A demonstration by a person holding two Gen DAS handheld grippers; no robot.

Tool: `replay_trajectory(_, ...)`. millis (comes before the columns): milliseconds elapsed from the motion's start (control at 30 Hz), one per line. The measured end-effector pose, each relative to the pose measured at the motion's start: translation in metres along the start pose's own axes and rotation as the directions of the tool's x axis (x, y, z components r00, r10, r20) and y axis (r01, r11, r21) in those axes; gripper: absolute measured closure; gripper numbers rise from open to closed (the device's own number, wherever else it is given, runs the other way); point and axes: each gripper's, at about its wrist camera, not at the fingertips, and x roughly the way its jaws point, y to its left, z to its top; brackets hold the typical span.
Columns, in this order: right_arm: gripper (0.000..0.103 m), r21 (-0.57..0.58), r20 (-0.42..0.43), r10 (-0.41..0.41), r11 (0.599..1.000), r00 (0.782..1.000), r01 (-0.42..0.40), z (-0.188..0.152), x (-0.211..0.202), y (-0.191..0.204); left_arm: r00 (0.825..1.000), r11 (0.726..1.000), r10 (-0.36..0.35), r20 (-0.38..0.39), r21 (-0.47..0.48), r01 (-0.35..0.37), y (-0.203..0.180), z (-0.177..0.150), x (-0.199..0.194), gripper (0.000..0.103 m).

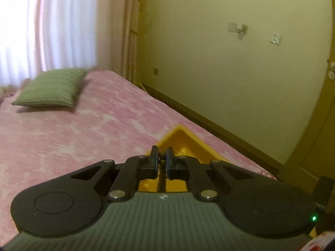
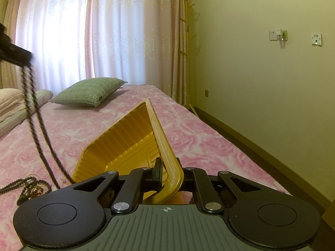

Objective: Organize jewelry
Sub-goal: 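Lift the bead strand and carry it over the yellow tray, then open the left gripper to drop the beads into the tray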

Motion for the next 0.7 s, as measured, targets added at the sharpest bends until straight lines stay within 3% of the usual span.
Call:
replay_trajectory(233, 0.094, 0.011, 0.003, 0.008, 1.0, 1.0, -0.008, 0.0, 0.0, -0.002, 0.997, 0.998, -0.059, -0.049, 0.002, 0.059, -0.022, -0.001, 0.041, 0.097)
replay_trajectory(400, 0.094, 0.016, 0.0, 0.007, 1.0, 1.0, -0.007, 0.0, 0.001, -0.004, 0.998, 0.999, -0.053, -0.045, -0.01, 0.053, -0.016, -0.002, 0.046, 0.096)
replay_trajectory(567, 0.094, 0.018, -0.002, 0.007, 1.0, 1.0, -0.007, 0.0, 0.002, -0.004, 0.999, 0.999, 0.015, -0.037, -0.04, -0.016, 0.01, -0.014, 0.029, 0.094)
replay_trajectory(700, 0.094, 0.021, -0.004, 0.008, 1.0, 1.0, -0.008, 0.0, 0.002, -0.005, 0.993, 0.989, 0.114, -0.036, -0.091, -0.117, 0.047, -0.035, 0.004, 0.085)
